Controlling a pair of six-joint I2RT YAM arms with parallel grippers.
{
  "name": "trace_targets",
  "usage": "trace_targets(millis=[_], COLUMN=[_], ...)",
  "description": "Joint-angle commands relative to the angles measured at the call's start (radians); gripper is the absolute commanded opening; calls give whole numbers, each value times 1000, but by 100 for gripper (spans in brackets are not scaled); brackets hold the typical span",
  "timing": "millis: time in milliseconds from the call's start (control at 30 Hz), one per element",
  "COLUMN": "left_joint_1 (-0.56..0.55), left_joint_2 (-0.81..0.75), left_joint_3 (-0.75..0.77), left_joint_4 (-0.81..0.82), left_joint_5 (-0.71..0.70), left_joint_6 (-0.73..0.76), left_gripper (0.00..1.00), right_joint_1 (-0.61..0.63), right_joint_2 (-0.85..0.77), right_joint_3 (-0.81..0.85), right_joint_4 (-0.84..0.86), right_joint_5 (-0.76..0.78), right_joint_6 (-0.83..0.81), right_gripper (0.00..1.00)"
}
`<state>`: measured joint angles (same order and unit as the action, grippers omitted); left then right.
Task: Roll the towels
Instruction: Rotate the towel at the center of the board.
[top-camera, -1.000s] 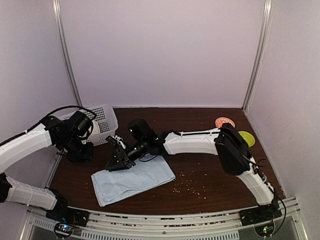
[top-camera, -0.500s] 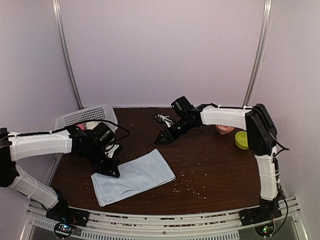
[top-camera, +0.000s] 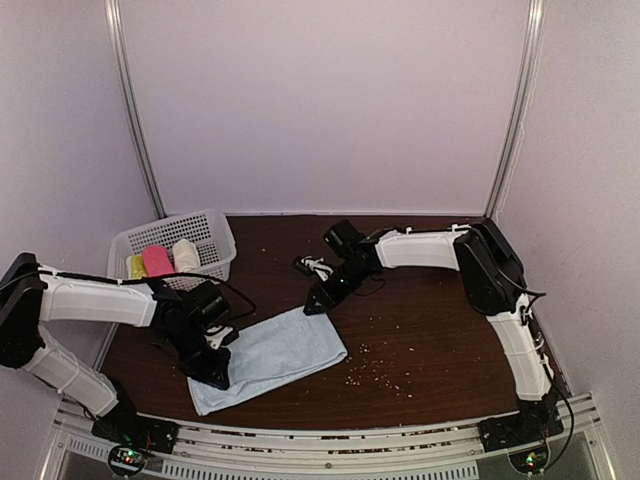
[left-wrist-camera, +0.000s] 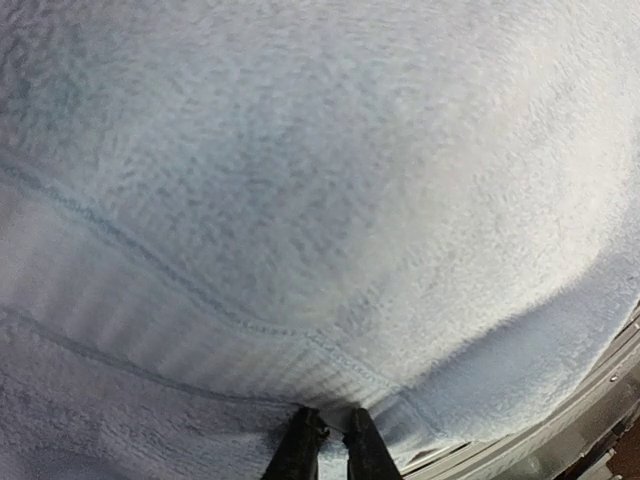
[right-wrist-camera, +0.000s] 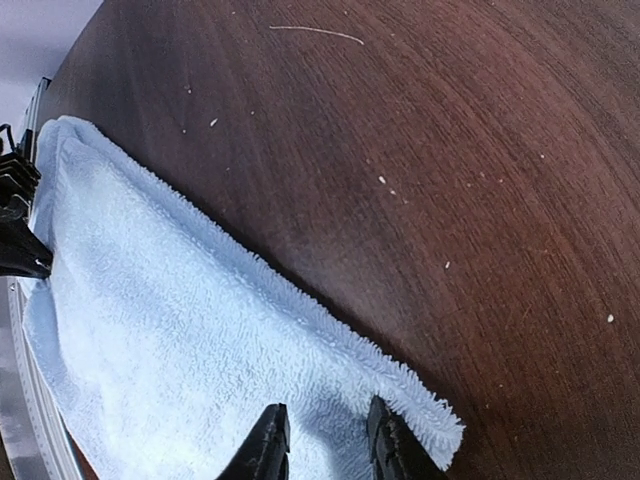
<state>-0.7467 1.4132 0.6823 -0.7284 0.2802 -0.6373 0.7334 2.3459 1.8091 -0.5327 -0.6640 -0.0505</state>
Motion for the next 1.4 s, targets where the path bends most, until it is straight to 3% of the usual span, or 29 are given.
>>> trace_targets(millis=[0,267,533,733,833,933,1167,1367], left_joint_1=[0,1,6,9,13,40,135,139], left_joint_2=[28,287,736,817,734,613,394,420], left_joint_3=[72,375,916,1219,1212,1098,694,609], left_joint_4=[-99,-85,-168,-207,-211,-182,93,177], left_joint_5=[-98,-203,-387,-412,-437,-459,-186,-65], left_joint_6=[-3,137,310,363,372,324,137,127], left_gripper=[14,15,15,22,30,32,17,17], right_joint_1=[-36,-106,-248,-247,-261,-303,-336,-336], right_joint_2=[-2,-182,-388,-531,-607,-658,-661,-590], right_joint_3=[-31,-338,-656,-708,-687,-658,-593,-616], right_joint_4=[-63,-81,-119,-272,-334,-348,-271,-137], right_joint_5=[137,208,224,-25,-57,-54,-63,-175], right_joint_6=[-30,-84,-149,-258,-301,-316,-356,-337], right_gripper=[28,27,27,27,33,36,36,35])
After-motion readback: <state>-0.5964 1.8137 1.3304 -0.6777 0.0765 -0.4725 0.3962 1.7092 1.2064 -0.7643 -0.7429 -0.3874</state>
